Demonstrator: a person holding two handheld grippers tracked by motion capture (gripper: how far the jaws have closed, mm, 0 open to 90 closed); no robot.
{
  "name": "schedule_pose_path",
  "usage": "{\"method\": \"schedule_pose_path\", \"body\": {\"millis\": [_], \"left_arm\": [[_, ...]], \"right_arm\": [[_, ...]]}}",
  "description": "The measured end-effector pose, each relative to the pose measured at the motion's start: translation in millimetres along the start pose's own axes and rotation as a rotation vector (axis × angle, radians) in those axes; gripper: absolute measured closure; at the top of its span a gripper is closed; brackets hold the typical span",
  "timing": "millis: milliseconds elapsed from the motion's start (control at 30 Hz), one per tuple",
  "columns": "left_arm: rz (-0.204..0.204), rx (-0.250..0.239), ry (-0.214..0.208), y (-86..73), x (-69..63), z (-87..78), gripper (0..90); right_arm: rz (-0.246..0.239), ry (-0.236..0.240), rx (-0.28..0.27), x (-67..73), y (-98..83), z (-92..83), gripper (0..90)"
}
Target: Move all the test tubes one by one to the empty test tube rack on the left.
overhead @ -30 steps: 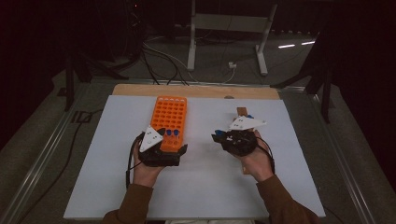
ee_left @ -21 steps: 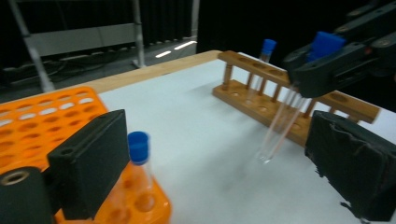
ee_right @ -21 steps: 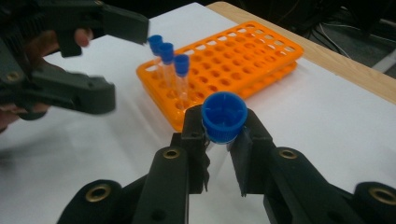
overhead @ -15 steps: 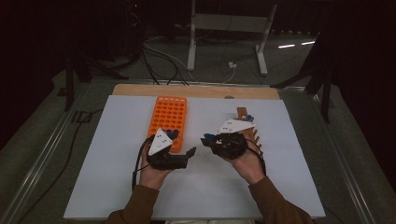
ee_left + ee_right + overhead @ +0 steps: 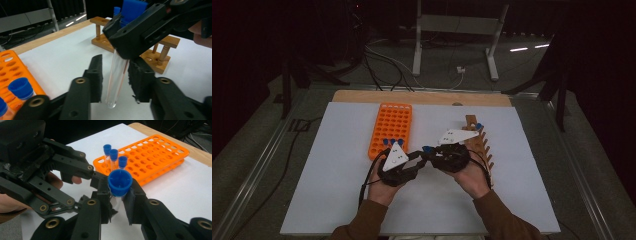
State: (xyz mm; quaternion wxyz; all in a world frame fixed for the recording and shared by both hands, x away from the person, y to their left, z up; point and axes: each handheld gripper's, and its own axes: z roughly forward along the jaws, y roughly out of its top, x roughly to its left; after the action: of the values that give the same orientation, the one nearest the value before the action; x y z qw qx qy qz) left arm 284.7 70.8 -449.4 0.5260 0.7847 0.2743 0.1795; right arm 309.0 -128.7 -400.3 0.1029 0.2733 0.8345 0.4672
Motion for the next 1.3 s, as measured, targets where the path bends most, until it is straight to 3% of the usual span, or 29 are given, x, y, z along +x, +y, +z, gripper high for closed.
{"method": "schedule_pose_path", "body": {"millis": [67, 200, 400, 667, 933, 1033, 1300], "left_arm": [[0.008, 0.004, -0.015, -0.5, 0.3, 0.1, 75.3], [0.014, 0.009, -0.026, -0.9, -0.5, 1.1, 78.3], [-0.013, 0.014, -0.015, -3.9, 5.1, 0.3, 78.4], [-0.058, -0.009, -0.001, -5.7, 16.0, -7.2, 78.4], [-0.077, -0.019, 0.006, -5.6, 22.1, -12.5, 78.3], [-0.082, -0.02, 0.009, -4.9, 23.1, -14.0, 78.3], [-0.1, -0.043, 0.028, -2.4, 31.8, -25.2, 78.3]], "right_arm": [[0.003, 0.0, 0.002, 0.6, 0.2, 0.5, 76.7], [0.01, 0.01, 0.004, -0.4, 0.3, 1.2, 74.0], [0.052, 0.019, -0.03, -5.5, 0.8, -4.3, 45.7], [0.048, -0.072, -0.052, -11.8, -2.4, -10.2, 15.6], [0.031, -0.092, -0.089, -16.6, -9.4, -17.3, 8.6], [0.036, -0.115, -0.086, -20.1, -12.8, -19.4, 3.5], [0.04, -0.156, -0.083, -27.7, -19.6, -26.6, 0.1]]}}
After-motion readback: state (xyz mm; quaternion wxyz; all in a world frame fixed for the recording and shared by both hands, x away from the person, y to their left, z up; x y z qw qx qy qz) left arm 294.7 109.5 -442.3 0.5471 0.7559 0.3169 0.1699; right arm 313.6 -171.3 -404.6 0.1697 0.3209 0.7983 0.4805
